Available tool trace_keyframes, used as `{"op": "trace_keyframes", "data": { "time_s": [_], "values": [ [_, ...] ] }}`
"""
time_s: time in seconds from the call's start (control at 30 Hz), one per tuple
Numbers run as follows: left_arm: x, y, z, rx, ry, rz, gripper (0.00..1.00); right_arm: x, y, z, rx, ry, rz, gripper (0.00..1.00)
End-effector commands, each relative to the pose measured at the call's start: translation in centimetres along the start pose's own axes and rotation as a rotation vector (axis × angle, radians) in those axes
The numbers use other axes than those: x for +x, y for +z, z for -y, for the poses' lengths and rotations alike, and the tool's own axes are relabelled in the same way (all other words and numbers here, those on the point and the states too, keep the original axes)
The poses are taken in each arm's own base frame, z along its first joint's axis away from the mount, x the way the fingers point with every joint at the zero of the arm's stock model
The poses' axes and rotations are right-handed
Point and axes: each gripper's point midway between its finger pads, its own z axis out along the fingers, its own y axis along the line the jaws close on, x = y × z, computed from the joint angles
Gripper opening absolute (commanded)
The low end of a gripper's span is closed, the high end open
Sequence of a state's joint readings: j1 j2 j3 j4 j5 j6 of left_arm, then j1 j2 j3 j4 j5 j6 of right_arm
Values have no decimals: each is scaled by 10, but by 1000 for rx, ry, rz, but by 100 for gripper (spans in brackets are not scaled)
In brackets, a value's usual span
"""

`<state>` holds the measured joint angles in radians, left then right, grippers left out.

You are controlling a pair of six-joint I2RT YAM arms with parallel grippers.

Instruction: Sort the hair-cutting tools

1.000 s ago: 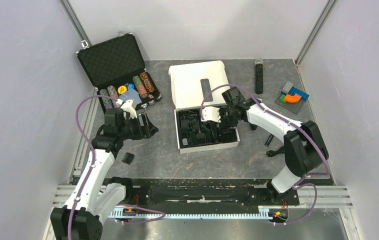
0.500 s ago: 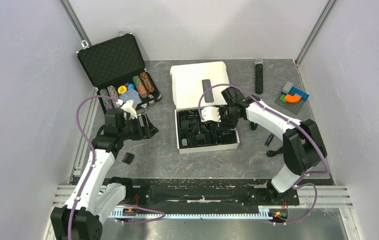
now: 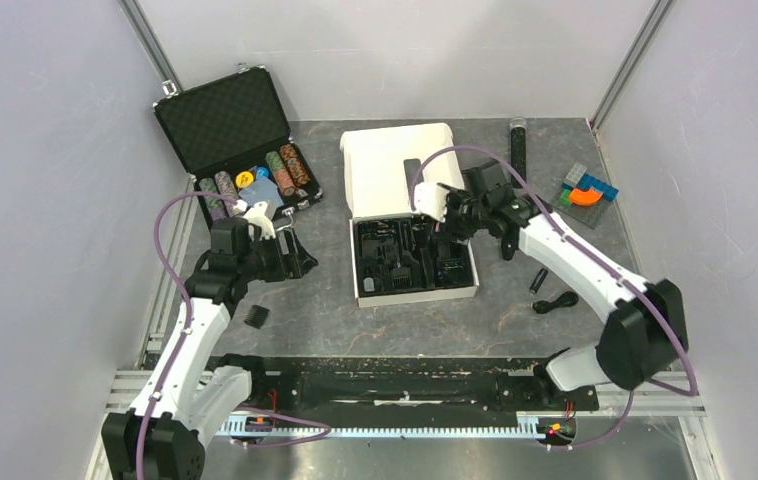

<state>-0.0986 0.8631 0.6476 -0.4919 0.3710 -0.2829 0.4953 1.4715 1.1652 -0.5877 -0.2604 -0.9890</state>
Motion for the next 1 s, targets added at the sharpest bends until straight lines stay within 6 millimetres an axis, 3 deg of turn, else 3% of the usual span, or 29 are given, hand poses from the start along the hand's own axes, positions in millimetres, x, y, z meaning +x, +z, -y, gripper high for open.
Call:
{"op": "trace_keyframes", "data": {
  "time_s": [0.0,0.13,0.37,0.97],
  "values": [
    [-6,0,7,40,29,36,80,-42,-27,32,213,306,212,57],
    [-6,-1,8,45,26,41,80,-30,-27,30,303,532,219,48],
    [-7,-1,8,42,23,48,80,10,-8,7,348,761,107,47],
    [-6,1,4,24,16,39,80,29,38,-6,278,868,13,35]
  ]
}}
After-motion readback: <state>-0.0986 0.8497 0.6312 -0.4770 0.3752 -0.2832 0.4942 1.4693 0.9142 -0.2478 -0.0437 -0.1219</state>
